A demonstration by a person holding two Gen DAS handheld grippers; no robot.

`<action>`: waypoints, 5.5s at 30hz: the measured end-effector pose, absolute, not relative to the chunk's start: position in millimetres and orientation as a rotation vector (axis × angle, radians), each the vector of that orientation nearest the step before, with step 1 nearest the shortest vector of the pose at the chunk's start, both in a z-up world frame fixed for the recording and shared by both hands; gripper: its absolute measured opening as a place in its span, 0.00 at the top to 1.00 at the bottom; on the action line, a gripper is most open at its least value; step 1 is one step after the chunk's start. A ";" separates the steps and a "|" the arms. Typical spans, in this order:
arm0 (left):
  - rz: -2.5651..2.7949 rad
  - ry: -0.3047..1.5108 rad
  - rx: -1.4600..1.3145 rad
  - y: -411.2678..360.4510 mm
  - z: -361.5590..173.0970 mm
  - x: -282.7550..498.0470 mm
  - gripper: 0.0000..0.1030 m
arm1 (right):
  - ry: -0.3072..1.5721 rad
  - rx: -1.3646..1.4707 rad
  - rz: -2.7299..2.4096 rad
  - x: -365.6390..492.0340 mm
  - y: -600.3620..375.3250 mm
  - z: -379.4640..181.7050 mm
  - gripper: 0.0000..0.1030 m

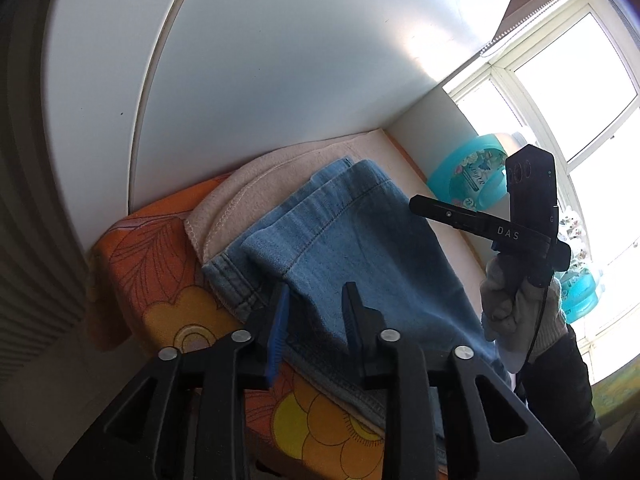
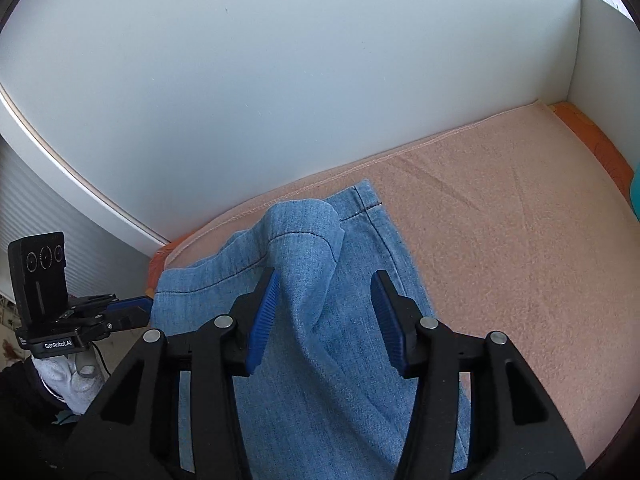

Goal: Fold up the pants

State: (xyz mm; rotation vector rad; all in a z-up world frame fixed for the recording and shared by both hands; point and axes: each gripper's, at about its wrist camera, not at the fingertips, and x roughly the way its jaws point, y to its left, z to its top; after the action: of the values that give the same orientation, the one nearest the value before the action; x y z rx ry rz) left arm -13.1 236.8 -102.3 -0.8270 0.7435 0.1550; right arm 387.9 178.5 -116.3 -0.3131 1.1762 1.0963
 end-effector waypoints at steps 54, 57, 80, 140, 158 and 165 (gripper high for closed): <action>0.185 0.717 -0.767 247.1 -119.6 -18.3 0.95 | 1.213 -0.434 1.352 345.1 192.5 -141.0 0.54; 0.187 0.719 -0.758 246.7 -118.5 -17.4 0.95 | 1.169 -0.427 1.377 337.5 188.5 -132.8 0.68; 0.264 0.634 -0.619 241.7 -115.2 -7.5 0.93 | 0.906 -0.479 0.972 390.1 194.8 -100.8 0.98; 0.281 0.650 -0.609 254.2 -108.9 -18.8 0.92 | 0.983 -0.478 0.942 399.8 254.1 -117.7 0.94; 0.032 0.595 -0.463 210.3 -46.5 0.9 0.87 | 0.782 -0.134 0.703 313.0 64.3 20.7 0.51; -0.154 0.599 -0.404 160.8 -28.9 15.5 0.87 | 0.722 -0.054 0.507 262.1 -48.4 46.0 0.43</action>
State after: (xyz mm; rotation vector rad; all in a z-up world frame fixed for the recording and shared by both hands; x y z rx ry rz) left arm 15.5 160.8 -28.9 -0.4037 0.5993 -0.1538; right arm 262.1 -48.4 46.0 -0.0542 0.7220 0.5069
